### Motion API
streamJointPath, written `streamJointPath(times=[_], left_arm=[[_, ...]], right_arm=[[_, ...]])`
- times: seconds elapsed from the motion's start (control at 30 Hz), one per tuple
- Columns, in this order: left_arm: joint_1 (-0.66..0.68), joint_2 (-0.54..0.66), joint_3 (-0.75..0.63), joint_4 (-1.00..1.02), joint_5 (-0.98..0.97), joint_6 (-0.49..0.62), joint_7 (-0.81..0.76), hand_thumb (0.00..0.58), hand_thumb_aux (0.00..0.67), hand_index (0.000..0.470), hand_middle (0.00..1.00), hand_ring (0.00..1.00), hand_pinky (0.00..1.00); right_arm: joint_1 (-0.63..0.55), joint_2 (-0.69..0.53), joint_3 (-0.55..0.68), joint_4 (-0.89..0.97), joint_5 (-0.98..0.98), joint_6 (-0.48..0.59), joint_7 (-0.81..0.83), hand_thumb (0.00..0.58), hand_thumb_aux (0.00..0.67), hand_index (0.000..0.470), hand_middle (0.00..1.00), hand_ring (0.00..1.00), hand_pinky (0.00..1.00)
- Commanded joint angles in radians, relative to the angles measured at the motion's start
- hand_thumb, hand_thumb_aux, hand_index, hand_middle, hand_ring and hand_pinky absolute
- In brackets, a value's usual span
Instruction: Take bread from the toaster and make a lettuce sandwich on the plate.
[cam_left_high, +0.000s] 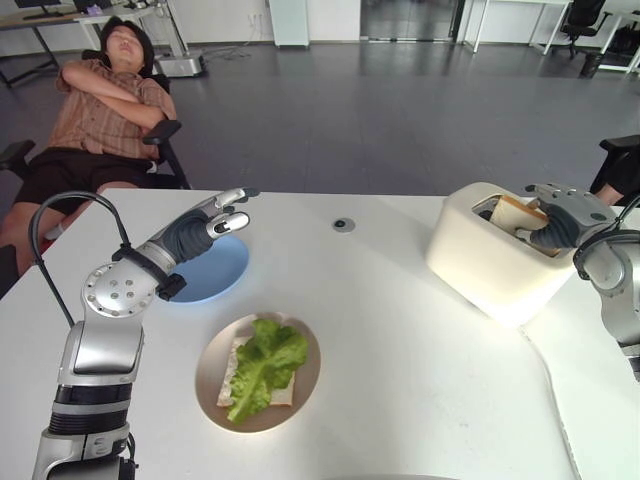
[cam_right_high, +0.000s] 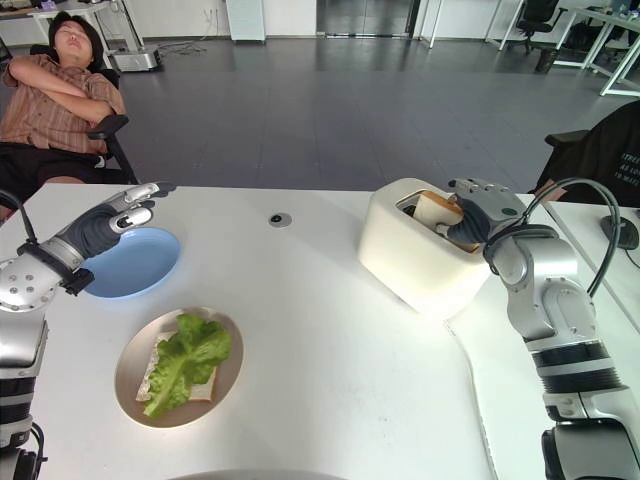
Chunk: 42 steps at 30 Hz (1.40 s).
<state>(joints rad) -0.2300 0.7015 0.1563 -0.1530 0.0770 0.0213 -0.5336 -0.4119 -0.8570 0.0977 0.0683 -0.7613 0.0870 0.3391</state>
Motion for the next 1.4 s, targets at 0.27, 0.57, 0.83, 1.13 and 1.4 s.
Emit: streamJointPath(times=[0.27, 0.57, 0.83, 1.13, 1.4], left_arm=[[0.019, -0.001, -0.026, 0.057, 0.012, -0.041, 0.008, 0.0, 0.0, 0.0, 0.0, 0.0, 0.0], [0.026, 0.005, -0.021, 0.081, 0.002, -0.058, 0.009, 0.0, 0.0, 0.0, 0.0, 0.0, 0.0], [0.03, 0.018, 0.0, 0.102, 0.0, -0.068, 0.017, 0.0, 0.0, 0.0, 0.0, 0.0, 0.0], [0.037, 0.019, -0.002, 0.095, 0.006, -0.066, 0.028, 0.0, 0.0, 0.0, 0.0, 0.0, 0.0], [0.04, 0.018, -0.006, 0.088, 0.009, -0.063, 0.033, 0.0, 0.0, 0.0, 0.0, 0.0, 0.0]], right_arm=[[-0.19, 0.267, -0.112, -0.199, 0.329, -0.079, -0.177, 0.58, 0.67, 0.47, 0.0, 0.0, 0.0], [-0.063, 0.616, 0.284, -0.327, 0.666, 0.217, 0.178, 0.58, 0.67, 0.47, 0.0, 0.0, 0.0], [-0.121, 0.764, 0.451, -0.128, 0.701, 0.335, 0.278, 0.58, 0.67, 0.47, 0.0, 0.0, 0.0], [-0.116, 0.847, 0.576, 0.118, 0.63, 0.209, 0.268, 0.58, 0.67, 0.47, 0.0, 0.0, 0.0], [-0.164, 0.91, 0.572, 0.274, 0.587, 0.103, 0.247, 0.58, 0.67, 0.47, 0.0, 0.0, 0.0]])
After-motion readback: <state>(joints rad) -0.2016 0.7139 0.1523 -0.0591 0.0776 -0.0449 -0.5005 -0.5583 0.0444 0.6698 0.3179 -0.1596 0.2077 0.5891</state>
